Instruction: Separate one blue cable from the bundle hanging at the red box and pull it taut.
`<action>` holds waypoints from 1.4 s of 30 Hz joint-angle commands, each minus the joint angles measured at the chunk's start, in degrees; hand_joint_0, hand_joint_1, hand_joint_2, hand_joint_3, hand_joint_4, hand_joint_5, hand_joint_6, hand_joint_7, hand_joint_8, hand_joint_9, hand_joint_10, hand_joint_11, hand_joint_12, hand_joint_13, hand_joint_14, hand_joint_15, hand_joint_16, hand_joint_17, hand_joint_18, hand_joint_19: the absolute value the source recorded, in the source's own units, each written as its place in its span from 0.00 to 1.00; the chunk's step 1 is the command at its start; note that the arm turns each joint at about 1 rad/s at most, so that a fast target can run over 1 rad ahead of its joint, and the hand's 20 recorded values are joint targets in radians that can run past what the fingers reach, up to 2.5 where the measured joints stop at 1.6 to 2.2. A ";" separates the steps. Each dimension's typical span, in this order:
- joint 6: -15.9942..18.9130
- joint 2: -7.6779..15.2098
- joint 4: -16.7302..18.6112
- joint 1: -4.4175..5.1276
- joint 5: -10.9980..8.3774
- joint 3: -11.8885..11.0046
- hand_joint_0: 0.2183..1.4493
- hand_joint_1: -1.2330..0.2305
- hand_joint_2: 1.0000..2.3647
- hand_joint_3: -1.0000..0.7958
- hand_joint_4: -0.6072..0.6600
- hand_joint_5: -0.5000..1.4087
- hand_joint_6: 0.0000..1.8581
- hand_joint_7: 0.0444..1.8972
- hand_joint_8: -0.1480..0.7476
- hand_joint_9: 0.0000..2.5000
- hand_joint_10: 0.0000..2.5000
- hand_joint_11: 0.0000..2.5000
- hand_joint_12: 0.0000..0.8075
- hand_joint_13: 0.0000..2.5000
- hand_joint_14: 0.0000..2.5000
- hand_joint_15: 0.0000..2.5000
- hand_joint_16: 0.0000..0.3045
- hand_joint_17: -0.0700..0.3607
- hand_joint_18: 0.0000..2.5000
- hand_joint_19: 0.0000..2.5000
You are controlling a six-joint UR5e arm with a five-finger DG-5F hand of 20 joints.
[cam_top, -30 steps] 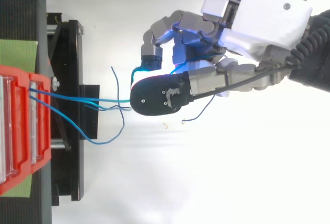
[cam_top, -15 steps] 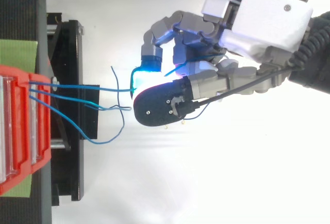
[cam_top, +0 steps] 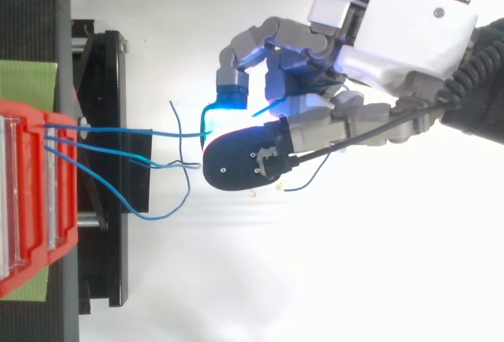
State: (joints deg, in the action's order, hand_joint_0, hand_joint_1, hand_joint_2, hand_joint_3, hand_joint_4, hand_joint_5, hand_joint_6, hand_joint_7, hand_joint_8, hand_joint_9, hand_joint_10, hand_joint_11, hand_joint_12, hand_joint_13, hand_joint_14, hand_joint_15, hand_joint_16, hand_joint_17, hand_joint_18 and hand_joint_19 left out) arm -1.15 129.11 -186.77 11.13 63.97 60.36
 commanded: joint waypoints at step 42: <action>-0.08 0.00 0.00 0.12 -0.07 0.11 0.40 0.30 0.01 0.46 0.34 0.17 0.51 0.67 0.53 0.16 1.00 0.82 0.55 0.34 1.00 0.66 0.16 0.42 0.50 0.53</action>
State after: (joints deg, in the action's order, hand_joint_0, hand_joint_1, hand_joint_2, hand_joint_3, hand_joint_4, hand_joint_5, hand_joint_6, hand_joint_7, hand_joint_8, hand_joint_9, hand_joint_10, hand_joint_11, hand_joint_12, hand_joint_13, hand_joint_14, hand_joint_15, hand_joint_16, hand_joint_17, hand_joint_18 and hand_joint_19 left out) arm -1.22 129.11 -186.77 11.25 63.93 60.44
